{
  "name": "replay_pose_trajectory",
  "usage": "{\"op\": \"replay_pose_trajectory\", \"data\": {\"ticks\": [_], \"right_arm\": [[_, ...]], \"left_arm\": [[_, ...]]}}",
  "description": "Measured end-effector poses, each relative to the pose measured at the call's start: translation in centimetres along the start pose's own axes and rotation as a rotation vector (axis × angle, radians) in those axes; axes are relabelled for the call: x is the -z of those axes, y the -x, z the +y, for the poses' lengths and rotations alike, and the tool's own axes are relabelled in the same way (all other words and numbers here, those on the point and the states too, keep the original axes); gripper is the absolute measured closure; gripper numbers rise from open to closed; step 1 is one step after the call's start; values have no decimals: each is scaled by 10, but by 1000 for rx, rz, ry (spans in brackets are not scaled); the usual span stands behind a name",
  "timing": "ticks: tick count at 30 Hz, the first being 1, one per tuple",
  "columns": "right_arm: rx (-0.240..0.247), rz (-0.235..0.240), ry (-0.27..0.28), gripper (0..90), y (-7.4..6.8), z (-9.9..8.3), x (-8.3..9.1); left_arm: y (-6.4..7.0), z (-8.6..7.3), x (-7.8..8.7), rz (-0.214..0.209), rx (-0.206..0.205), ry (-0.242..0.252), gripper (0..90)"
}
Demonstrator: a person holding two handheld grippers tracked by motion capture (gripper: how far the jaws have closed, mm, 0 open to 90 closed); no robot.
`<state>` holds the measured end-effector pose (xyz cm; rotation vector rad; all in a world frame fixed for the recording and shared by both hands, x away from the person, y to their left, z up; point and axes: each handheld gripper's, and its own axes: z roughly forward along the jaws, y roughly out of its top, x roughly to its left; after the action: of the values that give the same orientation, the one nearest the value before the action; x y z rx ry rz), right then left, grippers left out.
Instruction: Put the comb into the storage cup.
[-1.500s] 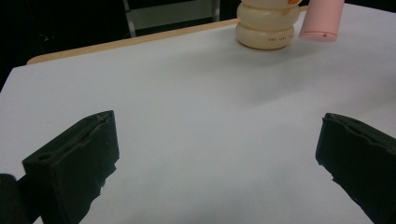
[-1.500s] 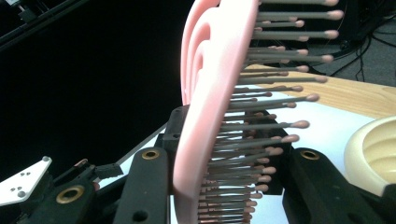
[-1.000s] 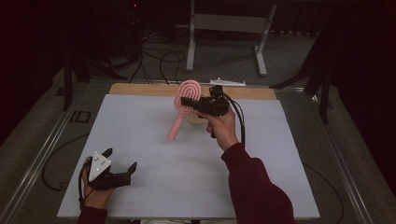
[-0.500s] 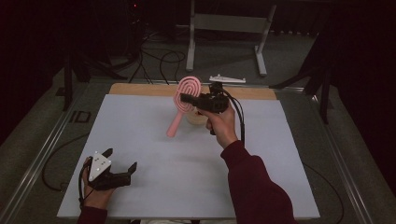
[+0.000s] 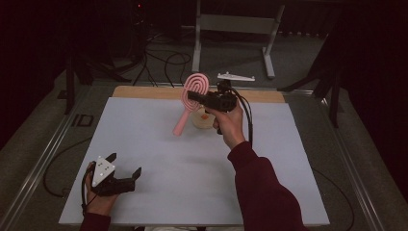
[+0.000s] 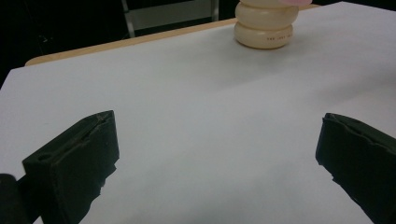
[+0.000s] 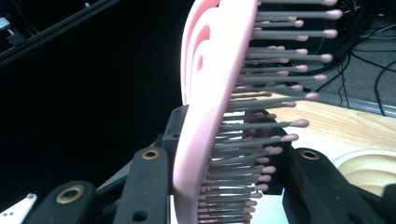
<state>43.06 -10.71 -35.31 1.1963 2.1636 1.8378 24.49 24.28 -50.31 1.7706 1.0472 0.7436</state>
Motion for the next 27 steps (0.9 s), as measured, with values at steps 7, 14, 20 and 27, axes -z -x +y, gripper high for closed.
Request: {"op": "replay_pose_trajectory", "data": {"ticks": [7,14,20,27], "right_arm": [[6,-19,4,637,3,3,-1],[4,-33,15,637,6,5,-2],[-5,-44,23,637,10,6,-3],[-14,-58,36,638,14,7,-3]], "left_arm": [[0,0,0,0,0,0,1],[0,0,0,0,0,-1,1],[0,0,0,-1,-1,0,0],[0,0,0,0,0,1,0]]}}
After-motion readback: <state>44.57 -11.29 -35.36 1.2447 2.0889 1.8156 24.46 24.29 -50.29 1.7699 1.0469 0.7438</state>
